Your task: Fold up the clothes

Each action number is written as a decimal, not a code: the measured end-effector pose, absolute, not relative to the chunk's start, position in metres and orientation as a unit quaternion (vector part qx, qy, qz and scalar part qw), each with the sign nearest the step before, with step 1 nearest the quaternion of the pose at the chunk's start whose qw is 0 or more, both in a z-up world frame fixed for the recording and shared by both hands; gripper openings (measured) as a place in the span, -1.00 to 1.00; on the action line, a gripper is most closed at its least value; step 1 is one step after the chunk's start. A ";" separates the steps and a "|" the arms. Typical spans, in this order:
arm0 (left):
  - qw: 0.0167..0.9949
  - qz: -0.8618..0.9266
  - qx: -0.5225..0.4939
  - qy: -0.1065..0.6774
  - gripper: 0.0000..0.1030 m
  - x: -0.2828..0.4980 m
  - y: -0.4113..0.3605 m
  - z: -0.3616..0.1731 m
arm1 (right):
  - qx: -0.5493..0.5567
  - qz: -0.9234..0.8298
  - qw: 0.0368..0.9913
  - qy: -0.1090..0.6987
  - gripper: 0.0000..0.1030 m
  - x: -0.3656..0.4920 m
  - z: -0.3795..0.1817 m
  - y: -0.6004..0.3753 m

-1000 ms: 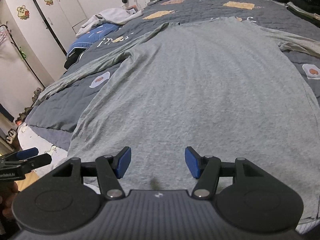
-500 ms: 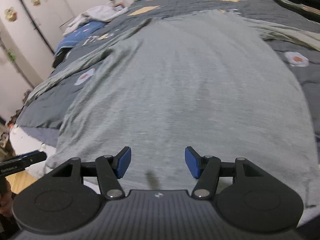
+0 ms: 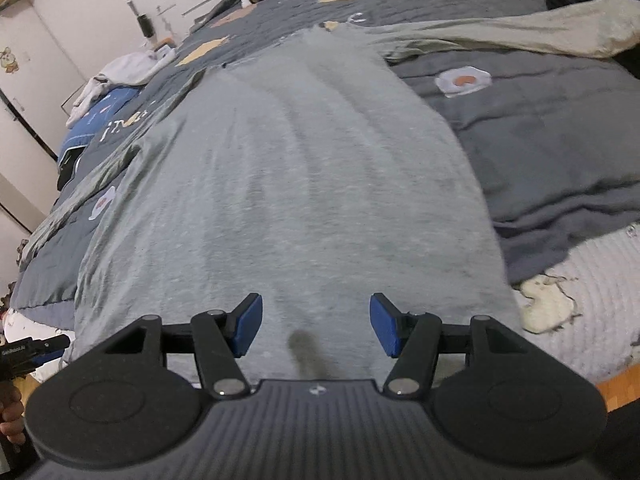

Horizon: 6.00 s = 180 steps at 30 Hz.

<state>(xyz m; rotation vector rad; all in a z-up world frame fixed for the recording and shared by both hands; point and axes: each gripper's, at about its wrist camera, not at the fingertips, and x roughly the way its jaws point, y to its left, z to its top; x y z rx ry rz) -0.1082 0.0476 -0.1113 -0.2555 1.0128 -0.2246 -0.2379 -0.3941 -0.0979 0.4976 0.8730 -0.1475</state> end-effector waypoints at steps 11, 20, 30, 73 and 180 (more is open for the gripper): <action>0.843 -0.126 -0.143 0.503 -0.75 -0.106 0.035 -0.119 | 0.267 -0.110 0.869 0.402 0.14 -0.259 -0.099 -0.430; 0.852 -0.136 -0.152 0.482 -0.81 -0.106 0.018 -0.111 | 0.288 -0.142 0.857 0.404 0.14 -0.272 -0.104 -0.451; 0.847 -0.117 -0.144 0.499 -0.81 -0.097 0.005 -0.117 | 0.348 -0.165 0.828 0.408 0.14 -0.286 -0.121 -0.475; 0.893 -0.130 -0.189 0.387 -0.85 -0.068 0.009 -0.057 | 0.501 -0.091 0.826 0.241 -0.89 -0.257 -0.087 -0.520; 0.840 -0.053 -0.379 0.385 -0.88 0.005 0.019 -0.117 | 0.529 -0.194 0.804 0.190 -0.98 -0.171 -0.137 -0.538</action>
